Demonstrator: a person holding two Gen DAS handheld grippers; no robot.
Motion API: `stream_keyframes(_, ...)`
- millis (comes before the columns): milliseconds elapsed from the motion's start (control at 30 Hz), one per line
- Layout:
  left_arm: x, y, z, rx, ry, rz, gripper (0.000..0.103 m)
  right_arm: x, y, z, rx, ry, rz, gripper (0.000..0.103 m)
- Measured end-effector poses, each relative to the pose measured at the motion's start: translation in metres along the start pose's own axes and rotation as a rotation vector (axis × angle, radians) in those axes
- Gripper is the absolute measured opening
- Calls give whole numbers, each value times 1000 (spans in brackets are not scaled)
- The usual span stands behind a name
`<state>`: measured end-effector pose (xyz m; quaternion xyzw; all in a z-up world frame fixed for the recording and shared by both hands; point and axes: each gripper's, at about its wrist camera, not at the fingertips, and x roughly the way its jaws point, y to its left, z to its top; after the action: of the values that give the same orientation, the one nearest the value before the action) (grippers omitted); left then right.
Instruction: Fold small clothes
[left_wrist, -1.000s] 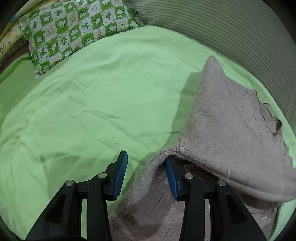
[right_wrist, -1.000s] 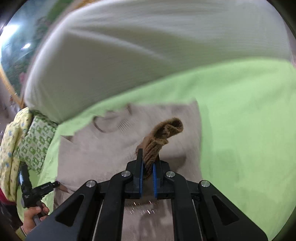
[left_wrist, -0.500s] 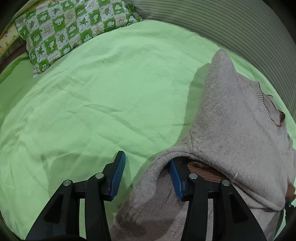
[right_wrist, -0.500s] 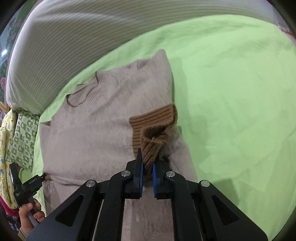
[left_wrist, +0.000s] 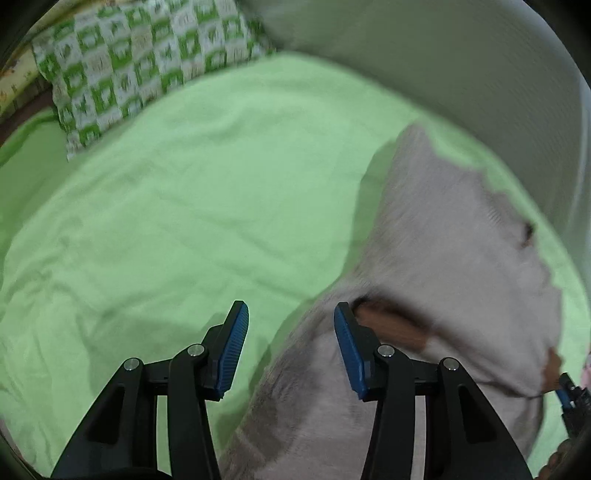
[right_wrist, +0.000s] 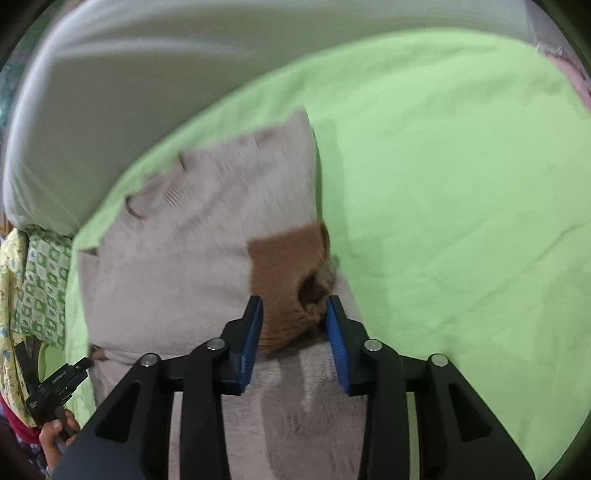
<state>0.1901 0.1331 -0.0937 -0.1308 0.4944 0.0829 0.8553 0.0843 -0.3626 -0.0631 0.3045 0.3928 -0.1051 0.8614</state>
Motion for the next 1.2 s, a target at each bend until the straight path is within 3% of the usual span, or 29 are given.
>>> stream_keyframes(100, -14, -14, 22, -15, -49, -101, 51, -16, 17, 5, -26, -70, 50, 41)
stream_keyframes(267, 18, -64, 58, 7, -13, -275, 53, 17, 64, 18, -82, -20, 166, 41)
stream_keyframes(400, 66, -89, 78, 27, 45, -245, 53, 53, 88, 20, -120, 74, 222, 41)
stream_keyframes(500, 99, -81, 102, 10, 63, -155, 53, 67, 93, 13, -177, 118, 193, 41)
stream_keyframes(600, 122, -70, 119, -17, 91, -151, 55, 78, 84, 11, -198, 151, 127, 41)
stream_keyframes(733, 115, -76, 122, 65, 58, -116, 56, 73, 68, 14, -150, 145, 135, 41)
stream_keyframes(867, 89, -63, 118, 7, 19, -127, 54, 59, 84, 24, -186, 113, 182, 41)
stream_keyframes(1000, 60, -44, 92, -34, 9, -142, 58, 62, 140, 31, -279, 106, 291, 41)
stream_keyframes(1200, 52, -30, 33, -57, 65, -120, 62, 117, 266, 26, -452, 180, 422, 41)
